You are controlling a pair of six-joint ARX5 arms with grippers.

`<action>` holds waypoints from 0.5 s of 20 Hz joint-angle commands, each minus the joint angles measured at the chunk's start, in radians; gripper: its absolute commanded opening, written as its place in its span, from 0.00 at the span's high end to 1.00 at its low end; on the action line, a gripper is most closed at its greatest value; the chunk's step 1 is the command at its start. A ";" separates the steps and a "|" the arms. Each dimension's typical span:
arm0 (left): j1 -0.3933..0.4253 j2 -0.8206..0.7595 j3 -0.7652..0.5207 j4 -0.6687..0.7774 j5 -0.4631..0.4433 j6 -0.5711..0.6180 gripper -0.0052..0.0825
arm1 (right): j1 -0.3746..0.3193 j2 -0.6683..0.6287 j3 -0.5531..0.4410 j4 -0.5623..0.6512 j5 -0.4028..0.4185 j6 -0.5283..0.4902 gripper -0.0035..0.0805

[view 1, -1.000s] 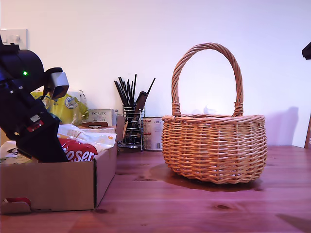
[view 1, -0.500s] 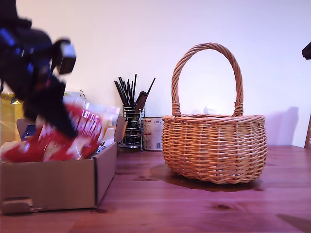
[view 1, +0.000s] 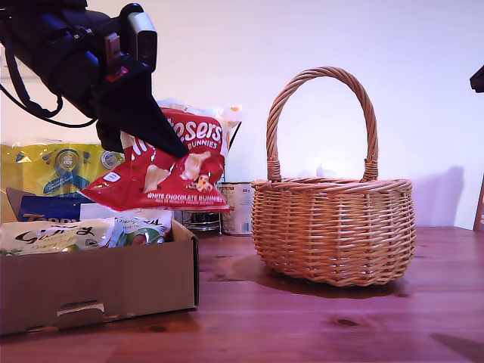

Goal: Move the bags of Easter eggs from the cardboard box on the left into the woven basket on the right side.

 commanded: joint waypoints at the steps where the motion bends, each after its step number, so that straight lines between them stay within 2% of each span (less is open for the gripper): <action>1: 0.005 -0.009 -0.005 0.006 0.076 -0.023 0.91 | 0.008 0.000 0.006 0.007 -0.002 -0.003 0.97; 3: -0.029 -0.009 -0.005 0.011 0.153 -0.023 0.91 | 0.008 0.000 0.006 0.007 -0.001 -0.003 0.97; 6: -0.151 -0.009 -0.005 0.100 0.152 -0.037 0.91 | 0.008 0.000 0.006 0.007 -0.001 -0.003 0.97; 8: -0.252 -0.009 -0.005 0.240 0.072 -0.068 0.91 | 0.008 0.000 0.006 0.006 -0.001 -0.003 0.97; 10: -0.340 -0.009 -0.004 0.403 -0.081 -0.102 0.91 | 0.008 0.000 0.006 -0.002 -0.001 -0.003 0.97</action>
